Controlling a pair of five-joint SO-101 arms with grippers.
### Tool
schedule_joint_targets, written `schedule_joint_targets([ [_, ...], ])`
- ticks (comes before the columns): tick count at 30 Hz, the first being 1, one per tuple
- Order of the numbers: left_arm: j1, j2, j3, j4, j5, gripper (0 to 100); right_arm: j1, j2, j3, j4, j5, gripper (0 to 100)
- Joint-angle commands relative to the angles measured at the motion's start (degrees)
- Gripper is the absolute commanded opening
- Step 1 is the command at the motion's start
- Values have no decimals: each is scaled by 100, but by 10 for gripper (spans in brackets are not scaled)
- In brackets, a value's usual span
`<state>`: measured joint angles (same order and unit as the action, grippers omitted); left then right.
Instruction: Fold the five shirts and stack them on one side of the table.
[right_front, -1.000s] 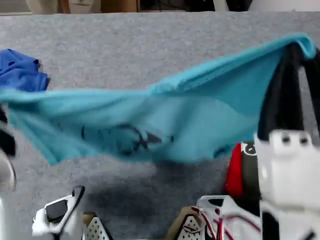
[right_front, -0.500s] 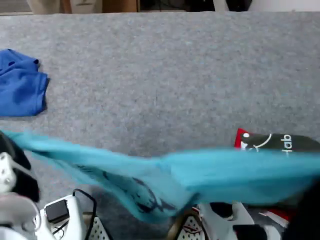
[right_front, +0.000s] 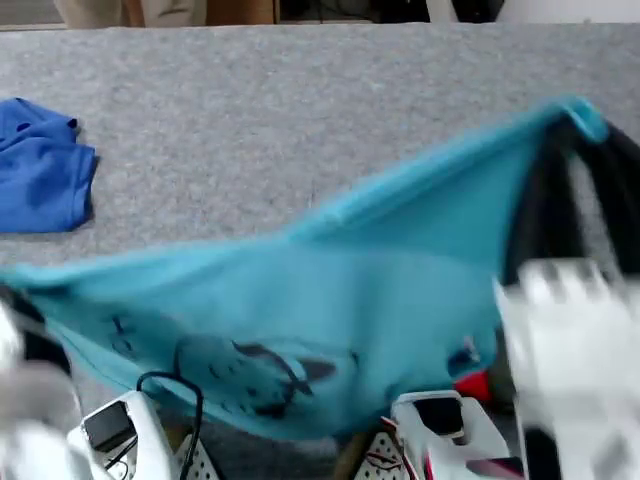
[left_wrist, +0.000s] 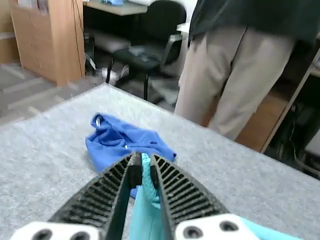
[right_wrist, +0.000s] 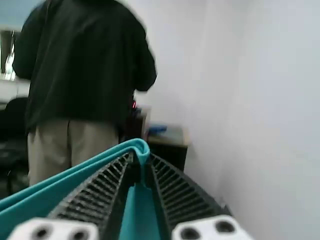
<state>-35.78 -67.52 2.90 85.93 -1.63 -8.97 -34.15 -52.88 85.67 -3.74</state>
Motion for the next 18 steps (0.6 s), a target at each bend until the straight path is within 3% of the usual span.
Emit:
schedule_joint_targets([
  [1, -44, 391, 1371, -1433, -35, 19, -259, 154, 1508, -1152, -9, 4],
  [5, 26, 813, 2646, -3086, 0, 19, -268, 251, 3213, -2462, -9, 4],
  [11, 668, 1692, 4176, -5688, 0, 19, -268, 549, 5552, -4844, -9, 4],
  [18, 1275, 3415, 4624, -8475, 0, 19, -259, 1499, 6545, -6901, -18, 4],
])
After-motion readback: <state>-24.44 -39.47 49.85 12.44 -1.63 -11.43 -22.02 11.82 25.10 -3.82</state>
